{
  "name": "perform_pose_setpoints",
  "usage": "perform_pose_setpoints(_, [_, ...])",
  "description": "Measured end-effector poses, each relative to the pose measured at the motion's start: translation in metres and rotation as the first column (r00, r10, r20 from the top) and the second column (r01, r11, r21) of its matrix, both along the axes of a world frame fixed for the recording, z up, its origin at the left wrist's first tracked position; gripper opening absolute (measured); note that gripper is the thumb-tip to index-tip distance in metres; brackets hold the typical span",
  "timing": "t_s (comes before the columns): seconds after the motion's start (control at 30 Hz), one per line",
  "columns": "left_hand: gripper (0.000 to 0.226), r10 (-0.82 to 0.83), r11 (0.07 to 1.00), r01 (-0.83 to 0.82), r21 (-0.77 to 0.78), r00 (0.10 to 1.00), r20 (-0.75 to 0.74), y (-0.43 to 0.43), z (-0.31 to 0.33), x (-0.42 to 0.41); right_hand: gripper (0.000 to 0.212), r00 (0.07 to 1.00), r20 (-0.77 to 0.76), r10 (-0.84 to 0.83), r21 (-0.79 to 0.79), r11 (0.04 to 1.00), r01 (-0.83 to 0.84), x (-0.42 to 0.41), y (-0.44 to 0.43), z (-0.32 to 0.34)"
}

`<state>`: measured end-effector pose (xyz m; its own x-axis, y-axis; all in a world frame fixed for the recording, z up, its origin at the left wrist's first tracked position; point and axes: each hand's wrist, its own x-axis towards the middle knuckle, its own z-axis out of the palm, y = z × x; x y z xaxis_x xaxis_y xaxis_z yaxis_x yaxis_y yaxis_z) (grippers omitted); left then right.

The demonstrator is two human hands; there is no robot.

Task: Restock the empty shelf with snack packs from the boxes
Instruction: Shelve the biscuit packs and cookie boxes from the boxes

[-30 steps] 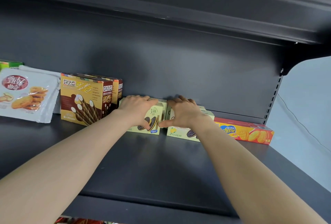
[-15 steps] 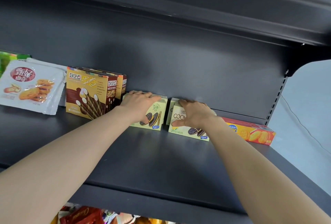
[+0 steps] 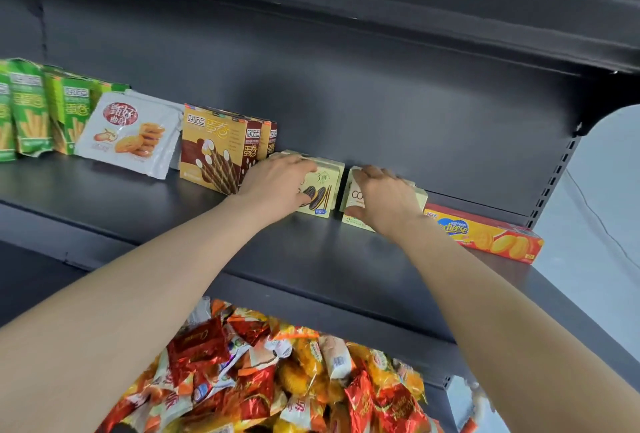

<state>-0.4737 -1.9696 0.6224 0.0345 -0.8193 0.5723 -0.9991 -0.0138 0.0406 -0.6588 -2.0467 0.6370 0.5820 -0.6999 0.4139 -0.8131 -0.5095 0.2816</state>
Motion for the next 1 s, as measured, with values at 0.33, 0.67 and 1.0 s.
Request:
perform_pose_setpoints(0.33, [0.041,0.081,0.992,-0.076,-0.098,0.995,0.051,0.155,-0.020,0.075,0.045,0.977,-0.134,0.166,-0.176,0.966,-0.189,0.093,0.150,-0.009])
perform_pose_setpoints(0.67, [0.036,0.296,0.955,-0.292,-0.062,0.952,0.073,0.384,-0.074,0.235,0.041,0.880,-0.071,0.470,-0.107,0.873,-0.475,0.271,0.340,-0.065])
perform_pose_setpoints(1.0, [0.035,0.603,0.794,-0.606,0.045,0.795,0.058,0.568,-0.140,0.388,0.037,0.644,-0.140,0.752,-0.043,0.645,-0.763,0.472,0.483,-0.144])
